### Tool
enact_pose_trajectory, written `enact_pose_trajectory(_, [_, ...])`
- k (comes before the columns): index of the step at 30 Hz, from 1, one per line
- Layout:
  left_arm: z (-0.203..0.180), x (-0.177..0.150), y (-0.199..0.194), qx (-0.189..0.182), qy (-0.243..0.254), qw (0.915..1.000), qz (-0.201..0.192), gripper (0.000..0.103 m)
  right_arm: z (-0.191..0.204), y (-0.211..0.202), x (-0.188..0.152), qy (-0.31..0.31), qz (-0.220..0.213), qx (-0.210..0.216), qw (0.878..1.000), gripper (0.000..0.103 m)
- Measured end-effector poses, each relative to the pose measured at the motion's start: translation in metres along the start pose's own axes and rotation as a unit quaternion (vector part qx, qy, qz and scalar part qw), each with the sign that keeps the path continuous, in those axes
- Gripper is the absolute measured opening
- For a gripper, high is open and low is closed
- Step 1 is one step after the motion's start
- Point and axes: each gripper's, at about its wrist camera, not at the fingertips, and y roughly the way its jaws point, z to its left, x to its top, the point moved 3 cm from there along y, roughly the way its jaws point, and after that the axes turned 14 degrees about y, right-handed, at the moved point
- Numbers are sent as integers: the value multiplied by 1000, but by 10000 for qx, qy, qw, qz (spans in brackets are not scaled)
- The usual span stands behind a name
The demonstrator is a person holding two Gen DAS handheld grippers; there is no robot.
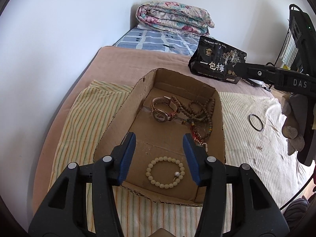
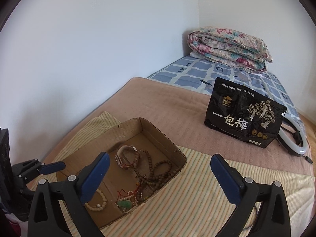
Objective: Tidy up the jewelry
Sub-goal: 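Open the left tool over the box while the right tool releases the prayer beads, then move the left tool over the second pearl earring while the right tool moves over the bangle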
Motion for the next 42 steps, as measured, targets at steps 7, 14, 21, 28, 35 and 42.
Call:
enact_pose_trajectory(7, [-5,0,-1,-12,24,10000,12,51,-10,-6,-10,63,21,-172,9998,103])
enact_pose_trajectory(14, [-19,2,-4,-86,94,9999,1,51,-40,-27,-21,186,28,-309,9993,103])
enact_pose_trajectory(21, [-40,10,-8,-201,237,9995,-46,51,-89,-59,-29,392,-83,-561,9976,103])
enact_pose_trajectory(28, [-68,16,-9,-327,385,9987,-78,51,-147,-86,-43,686,-125,-926,9933,103])
enact_pose_trajectory(35, [-104,23,-10,-537,682,9962,-110,51,-187,-96,-61,852,-50,-1163,9895,103])
enact_pose_trajectory(42, [-150,29,0,-831,971,9918,-30,51,-218,-99,-81,1034,29,-1244,9868,103])
